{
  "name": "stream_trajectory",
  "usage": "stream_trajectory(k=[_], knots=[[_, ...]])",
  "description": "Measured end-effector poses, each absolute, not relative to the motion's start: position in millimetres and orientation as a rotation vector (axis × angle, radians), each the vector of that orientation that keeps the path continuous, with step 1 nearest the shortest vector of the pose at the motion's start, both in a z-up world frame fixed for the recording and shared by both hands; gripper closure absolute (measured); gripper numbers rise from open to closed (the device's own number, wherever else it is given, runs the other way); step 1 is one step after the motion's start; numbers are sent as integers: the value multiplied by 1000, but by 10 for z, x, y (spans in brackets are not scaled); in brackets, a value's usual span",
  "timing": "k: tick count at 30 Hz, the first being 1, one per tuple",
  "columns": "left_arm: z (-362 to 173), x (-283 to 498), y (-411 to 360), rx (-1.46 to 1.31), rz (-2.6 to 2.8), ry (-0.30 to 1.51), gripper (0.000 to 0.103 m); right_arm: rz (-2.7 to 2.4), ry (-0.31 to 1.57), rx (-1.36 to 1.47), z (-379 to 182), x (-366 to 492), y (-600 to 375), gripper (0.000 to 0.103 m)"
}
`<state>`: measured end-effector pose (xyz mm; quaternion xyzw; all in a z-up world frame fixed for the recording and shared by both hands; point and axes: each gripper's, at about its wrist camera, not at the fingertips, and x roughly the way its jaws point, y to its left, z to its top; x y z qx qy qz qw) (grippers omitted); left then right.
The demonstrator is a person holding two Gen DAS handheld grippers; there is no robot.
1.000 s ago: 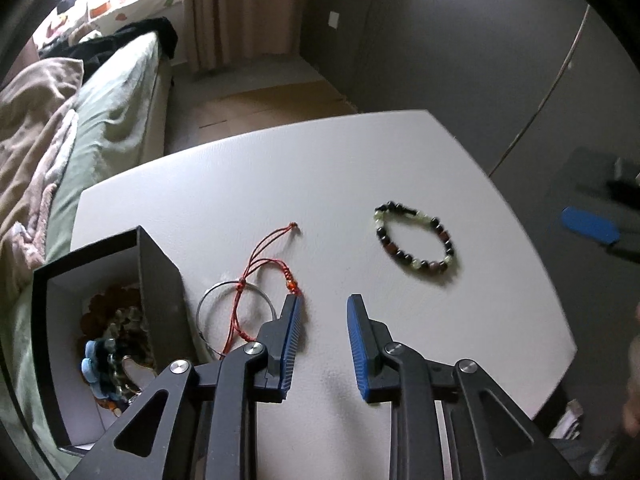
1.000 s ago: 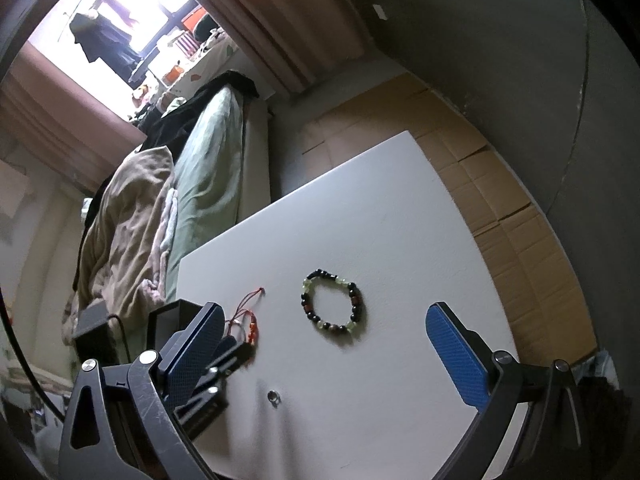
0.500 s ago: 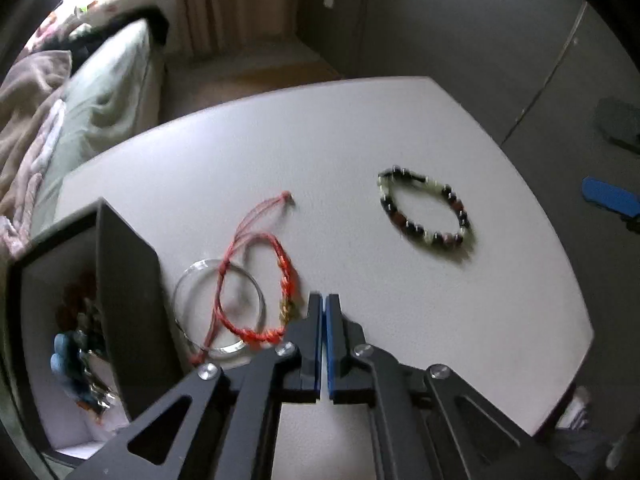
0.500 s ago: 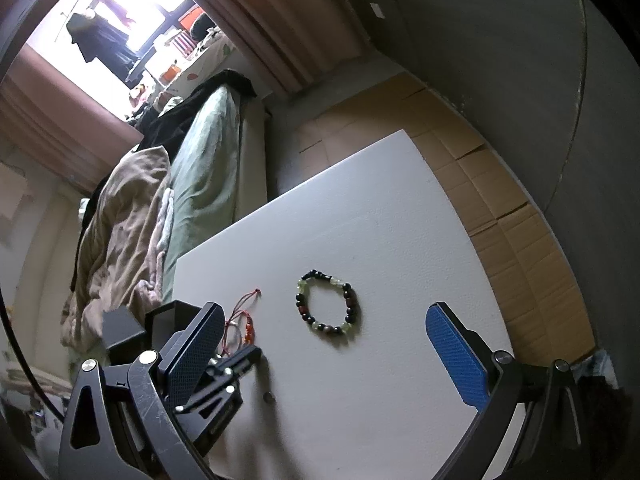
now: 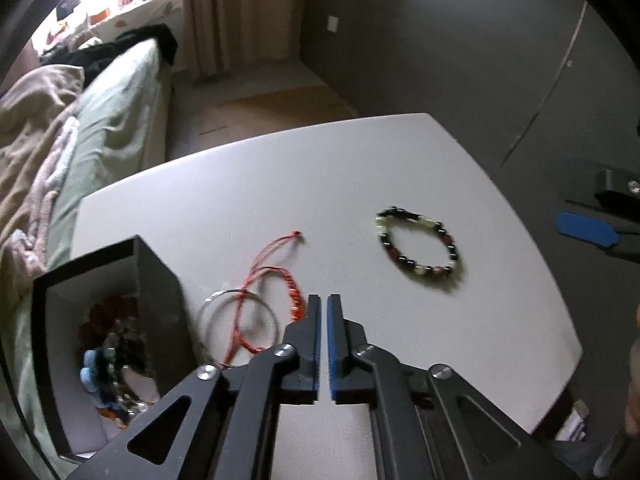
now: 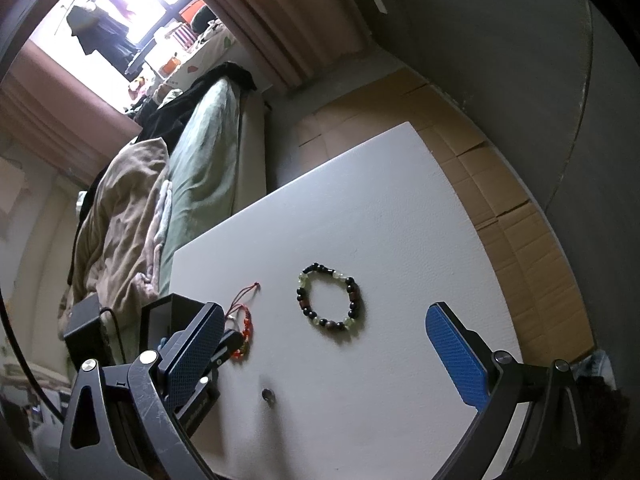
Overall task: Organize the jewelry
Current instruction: 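Move the left tool to the red string bracelet beside the box, then close the left tool on the red string bracelet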
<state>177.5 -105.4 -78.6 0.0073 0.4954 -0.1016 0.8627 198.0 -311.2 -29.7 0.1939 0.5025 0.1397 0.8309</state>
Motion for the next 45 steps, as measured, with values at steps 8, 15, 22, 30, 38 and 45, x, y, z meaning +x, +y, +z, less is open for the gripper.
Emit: stream_trajectory(k=[8,15,22,30,38,45], knots=[[-822,1779,-1138,39,-214,1029,59,292,1063,426,-314,1972,-3149,1],[-990,1810,-1163,70,-177,1083,76,292,1064,427,-309,1970,-3148,1],[-1012,1790,-1148,61,-191,1101,97,293,1066,424,-305,1965,-3138,1],[-934,1775,-1043,-51,-254,1102,97,297,1081,405,-341,1988,-3082,1],[-606,1749,-828,-159,-261,1014,97,296,1150,357,-574,2101,-2912,28],[-418,1718,-645,-224,-268,958,97,265,1187,288,-767,2239,-2741,48]])
